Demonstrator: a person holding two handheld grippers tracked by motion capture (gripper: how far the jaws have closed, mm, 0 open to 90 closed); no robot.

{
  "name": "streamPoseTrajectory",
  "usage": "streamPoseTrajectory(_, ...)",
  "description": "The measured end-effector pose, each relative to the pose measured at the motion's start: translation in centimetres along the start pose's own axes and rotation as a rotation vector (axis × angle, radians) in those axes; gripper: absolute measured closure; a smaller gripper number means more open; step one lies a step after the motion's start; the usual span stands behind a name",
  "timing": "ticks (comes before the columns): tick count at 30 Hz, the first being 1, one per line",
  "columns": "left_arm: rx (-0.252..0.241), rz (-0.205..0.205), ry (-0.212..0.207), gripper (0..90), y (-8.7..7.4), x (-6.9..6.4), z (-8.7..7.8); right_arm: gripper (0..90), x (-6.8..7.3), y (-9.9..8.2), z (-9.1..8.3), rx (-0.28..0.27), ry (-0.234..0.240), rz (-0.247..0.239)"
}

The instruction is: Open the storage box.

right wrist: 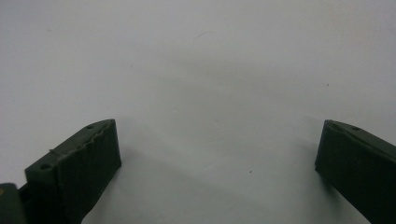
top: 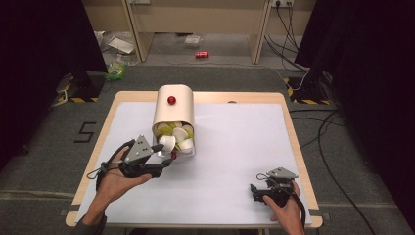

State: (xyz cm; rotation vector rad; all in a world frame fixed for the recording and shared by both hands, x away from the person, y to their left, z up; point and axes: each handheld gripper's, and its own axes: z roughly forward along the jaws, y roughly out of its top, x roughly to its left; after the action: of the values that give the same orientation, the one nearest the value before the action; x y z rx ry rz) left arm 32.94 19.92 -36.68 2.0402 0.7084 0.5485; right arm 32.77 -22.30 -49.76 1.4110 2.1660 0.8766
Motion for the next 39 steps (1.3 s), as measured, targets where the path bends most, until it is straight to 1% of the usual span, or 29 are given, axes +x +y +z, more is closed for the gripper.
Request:
streamPoseTrajectory(2,-0.002,-0.002,0.003,45.2,-0.1,-0.1,0.0,0.4,0.0,0.0,0.0,-0.001,0.0,-0.001)
streamPoseTrajectory(8,0.001,-0.001,-0.013,45.1,-0.4,-0.5,-0.3,0.4,0.0,0.0,0.0,-0.001,0.0,0.0)
streamPoseTrajectory(13,-0.002,-0.004,-0.013,45.1,-0.7,-0.9,-0.5,0.4,0.0,0.0,0.0,0.0,-0.001,0.0)
streamPoseTrajectory(26,0.012,0.0,-0.024,44.8,-1.1,-1.5,-0.8,0.4,0.0,0.0,0.0,-0.001,0.0,-0.002)
streamPoseTrajectory(33,0.009,-0.008,-0.031,44.8,-1.5,-1.9,-1.0,0.4,0.0,0.0,0.0,0.0,0.0,-0.001)
streamPoseTrajectory(36,0.005,-0.01,-0.023,44.7,-1.8,-2.2,-1.1,0.4,0.0,0.0,0.0,0.0,0.0,-0.001)
streamPoseTrajectory(39,0.004,-0.012,-0.025,44.6,-2.1,-2.3,-1.2,0.4,0.0,0.0,0.0,0.001,0.0,0.003)
